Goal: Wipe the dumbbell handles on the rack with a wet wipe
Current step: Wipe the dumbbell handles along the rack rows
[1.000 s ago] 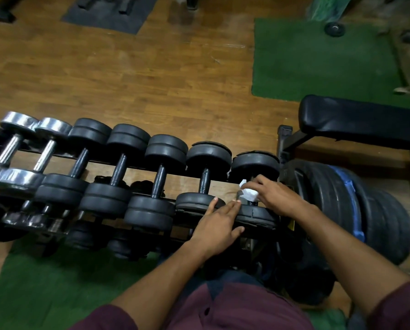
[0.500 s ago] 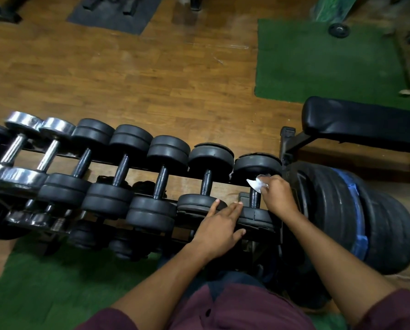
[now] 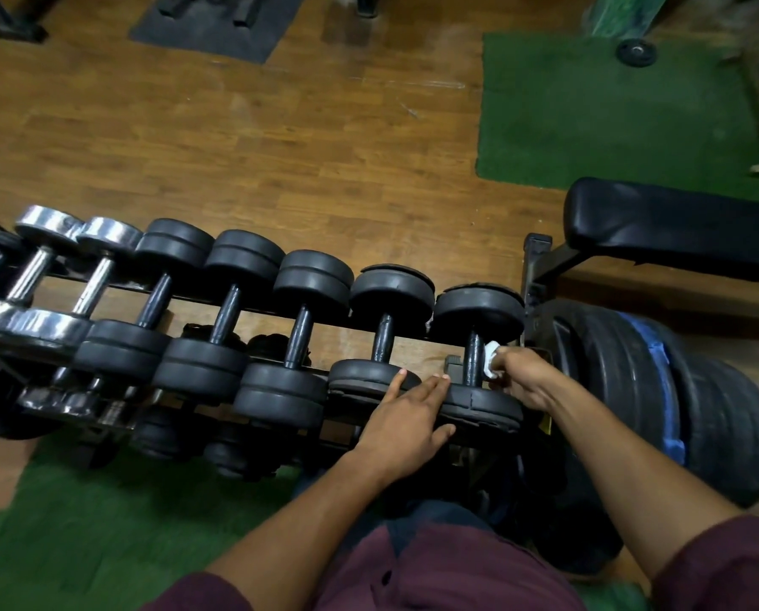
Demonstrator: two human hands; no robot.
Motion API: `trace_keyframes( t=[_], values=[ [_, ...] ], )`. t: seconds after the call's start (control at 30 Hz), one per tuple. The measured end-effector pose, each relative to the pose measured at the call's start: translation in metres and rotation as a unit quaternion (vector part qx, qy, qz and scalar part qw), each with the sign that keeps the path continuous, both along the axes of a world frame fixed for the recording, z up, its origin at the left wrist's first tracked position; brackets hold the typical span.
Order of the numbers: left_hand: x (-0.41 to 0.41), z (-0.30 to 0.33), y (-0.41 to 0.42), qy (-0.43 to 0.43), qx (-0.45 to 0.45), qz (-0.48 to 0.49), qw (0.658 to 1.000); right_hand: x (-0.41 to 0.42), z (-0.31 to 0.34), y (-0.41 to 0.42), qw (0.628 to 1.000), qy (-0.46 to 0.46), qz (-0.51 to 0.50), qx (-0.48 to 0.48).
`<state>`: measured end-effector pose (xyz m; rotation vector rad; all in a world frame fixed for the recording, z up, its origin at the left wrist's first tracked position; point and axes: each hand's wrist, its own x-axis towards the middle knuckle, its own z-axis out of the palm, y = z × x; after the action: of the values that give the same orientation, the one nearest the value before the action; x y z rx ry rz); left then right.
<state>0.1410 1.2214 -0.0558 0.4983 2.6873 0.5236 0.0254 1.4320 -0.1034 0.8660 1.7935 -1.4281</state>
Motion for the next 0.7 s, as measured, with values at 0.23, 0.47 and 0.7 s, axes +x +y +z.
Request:
trace_keyframes(
  t=[0.23, 0.47, 0.7],
  values=[
    [0.0, 0.002, 0.001, 0.002, 0.003, 0.007, 1.0, 0.002, 0.005, 0.004, 0.994, -0.045, 0.093, 0.024],
    [0.001, 0.001, 0.002, 0.007, 0.002, 0.012, 1.0, 0.005, 0.005, 0.015, 0.962, -0.099, 0.254, 0.016],
    [0.0, -0.001, 0.002, 0.005, 0.006, 0.016, 1.0, -0.016, 0.042, 0.003, 0.86, 0.006, 0.489, 0.144]
  ],
)
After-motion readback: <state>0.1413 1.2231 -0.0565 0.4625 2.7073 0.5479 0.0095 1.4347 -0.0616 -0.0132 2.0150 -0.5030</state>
